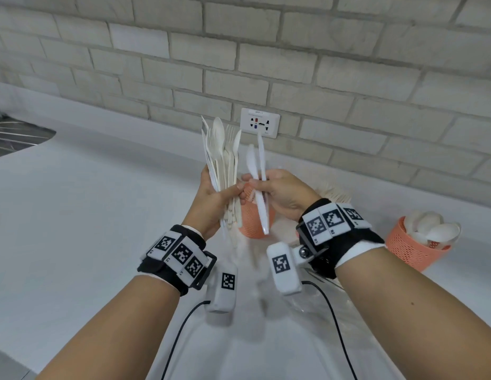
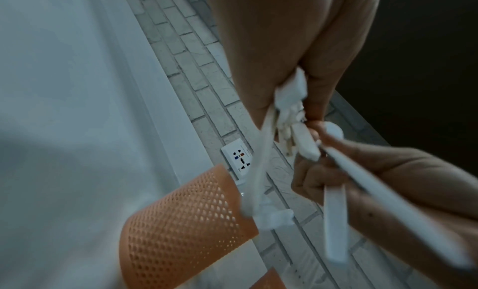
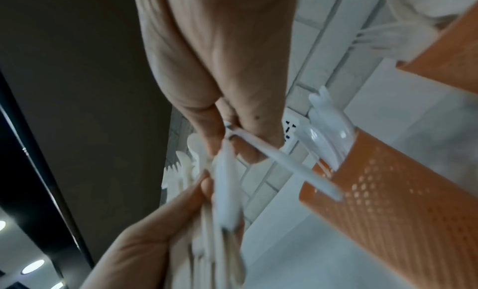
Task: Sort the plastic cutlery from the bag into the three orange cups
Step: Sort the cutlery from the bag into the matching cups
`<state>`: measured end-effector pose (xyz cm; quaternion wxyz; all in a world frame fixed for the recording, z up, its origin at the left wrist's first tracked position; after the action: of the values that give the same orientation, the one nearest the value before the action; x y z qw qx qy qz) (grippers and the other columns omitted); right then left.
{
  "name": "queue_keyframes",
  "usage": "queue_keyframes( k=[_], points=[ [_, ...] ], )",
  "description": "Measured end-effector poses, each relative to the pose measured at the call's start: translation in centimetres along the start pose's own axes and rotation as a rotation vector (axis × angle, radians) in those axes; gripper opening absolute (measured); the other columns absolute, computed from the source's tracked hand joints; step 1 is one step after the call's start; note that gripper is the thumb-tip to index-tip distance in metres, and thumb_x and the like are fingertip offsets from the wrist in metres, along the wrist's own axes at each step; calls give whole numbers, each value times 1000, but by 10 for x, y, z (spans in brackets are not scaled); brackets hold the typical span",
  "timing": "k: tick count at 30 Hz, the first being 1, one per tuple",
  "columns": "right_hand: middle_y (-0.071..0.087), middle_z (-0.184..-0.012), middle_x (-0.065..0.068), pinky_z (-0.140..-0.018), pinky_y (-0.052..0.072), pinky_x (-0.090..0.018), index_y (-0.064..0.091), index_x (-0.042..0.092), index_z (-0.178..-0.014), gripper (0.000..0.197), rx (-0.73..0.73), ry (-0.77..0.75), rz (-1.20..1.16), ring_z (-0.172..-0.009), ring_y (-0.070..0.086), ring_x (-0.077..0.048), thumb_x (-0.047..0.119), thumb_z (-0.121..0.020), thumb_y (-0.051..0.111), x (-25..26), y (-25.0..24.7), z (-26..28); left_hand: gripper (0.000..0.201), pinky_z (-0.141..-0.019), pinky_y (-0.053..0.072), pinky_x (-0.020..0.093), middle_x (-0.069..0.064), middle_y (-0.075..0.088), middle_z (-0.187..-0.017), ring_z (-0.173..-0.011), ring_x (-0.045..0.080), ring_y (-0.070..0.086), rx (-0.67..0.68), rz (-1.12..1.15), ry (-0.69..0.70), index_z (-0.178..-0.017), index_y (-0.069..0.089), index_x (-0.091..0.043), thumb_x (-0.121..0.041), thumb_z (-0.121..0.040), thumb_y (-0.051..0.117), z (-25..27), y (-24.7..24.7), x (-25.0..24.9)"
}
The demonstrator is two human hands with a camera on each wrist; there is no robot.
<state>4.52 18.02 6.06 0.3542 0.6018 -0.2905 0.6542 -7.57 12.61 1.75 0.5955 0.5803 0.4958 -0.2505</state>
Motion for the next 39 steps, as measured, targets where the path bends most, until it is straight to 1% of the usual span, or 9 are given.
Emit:
queue_keyframes(
  k=[7, 11, 16, 20, 22, 26, 29, 32, 39],
  points=[
    [50, -95, 0, -83, 46, -26, 51, 9, -113, 23, -535, -313, 174, -88, 51, -13, 21, -100, 35, 11, -19, -27, 21, -54, 51, 22, 8, 58, -70, -56, 15, 55, 28, -46, -98, -102, 55, 0, 8, -83, 58, 2, -3, -3],
    [50, -103, -7, -92, 44, -35, 51, 12, -101, 16, -486, -257, 319, -98, 50, -19, 14, -99, 35, -15, -16, -44, 46, -54, 52, 22, 9, 59, -77, -56, 13, 58, -5, -12, -122, -125, 43, 4, 10, -82, 58, 0, -3, 0],
    [52, -123, -11, -98, 43, -35, 43, 6, -130, 40, -393, -83, 457, -113, 53, -27, 15, -92, 52, -27, -15, -49, 41, -55, 52, 23, 9, 62, -78, -56, 12, 59, -8, -118, -108, -120, 47, 3, 9, -81, 60, 2, -3, 1],
    [34, -136, -13, -98, 31, -16, 27, 4, -141, 64, -529, -407, 609, -125, 39, -20, 5, -85, 57, -5, -5, -25, 33, -56, 52, 22, 8, 63, -76, -57, 14, 59, -71, -122, -102, -111, 52, 2, 9, -81, 61, 4, -2, -1],
    [36, -134, -12, -97, 31, -15, 27, 6, -142, 67, -399, -443, 696, -124, 40, -20, 2, -82, 58, 5, 4, -8, 31, -59, 53, 23, 11, 62, -78, -61, 16, 60, -115, -99, -94, -109, 55, 4, 9, -80, 62, 2, -1, -3],
    [44, -131, -7, -93, 40, -25, 12, 11, -146, 88, 173, -27, 827, -119, 46, -19, 4, -77, 66, 2, 25, 20, 29, -63, 57, 29, 15, 64, -81, -69, 22, 65, -162, 12, -102, -109, 58, 6, 8, -81, 59, -1, 3, -5],
    [40, -119, 5, -76, 43, -11, 3, 12, -147, 98, 134, -56, 695, -109, 41, -8, -1, -74, 67, -9, 31, 22, 24, -59, 55, 28, 13, 66, -79, -68, 21, 67, -164, -5, -119, -106, 61, 2, 5, -83, 56, 1, 10, -3],
    [54, -120, -7, -86, 54, -30, 8, 17, -146, 106, 73, -115, 609, -109, 56, -19, 2, -59, 67, -21, 35, 14, 22, -63, 54, 28, 10, 66, -80, -74, 20, 66, -113, -102, -159, -103, 63, -7, 1, -86, 52, 5, 14, 0],
    [55, -108, -9, -87, 51, -36, 31, 8, -128, 61, 1, -166, 482, -103, 57, -20, -7, -75, 56, -39, 36, 7, 22, -66, 47, 29, 10, 58, -78, -72, 21, 57, -69, -194, -218, -90, 61, -8, 4, -83, 43, 5, 14, -2]
  ],
)
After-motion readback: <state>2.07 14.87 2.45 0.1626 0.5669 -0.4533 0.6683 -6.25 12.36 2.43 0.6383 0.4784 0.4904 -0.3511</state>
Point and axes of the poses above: each hand's wrist, its own z-axis away from the middle knuckle, its own y-axis out of the palm, x = y × z, the point moved 1 cm from there along -z, towards the middle knuckle
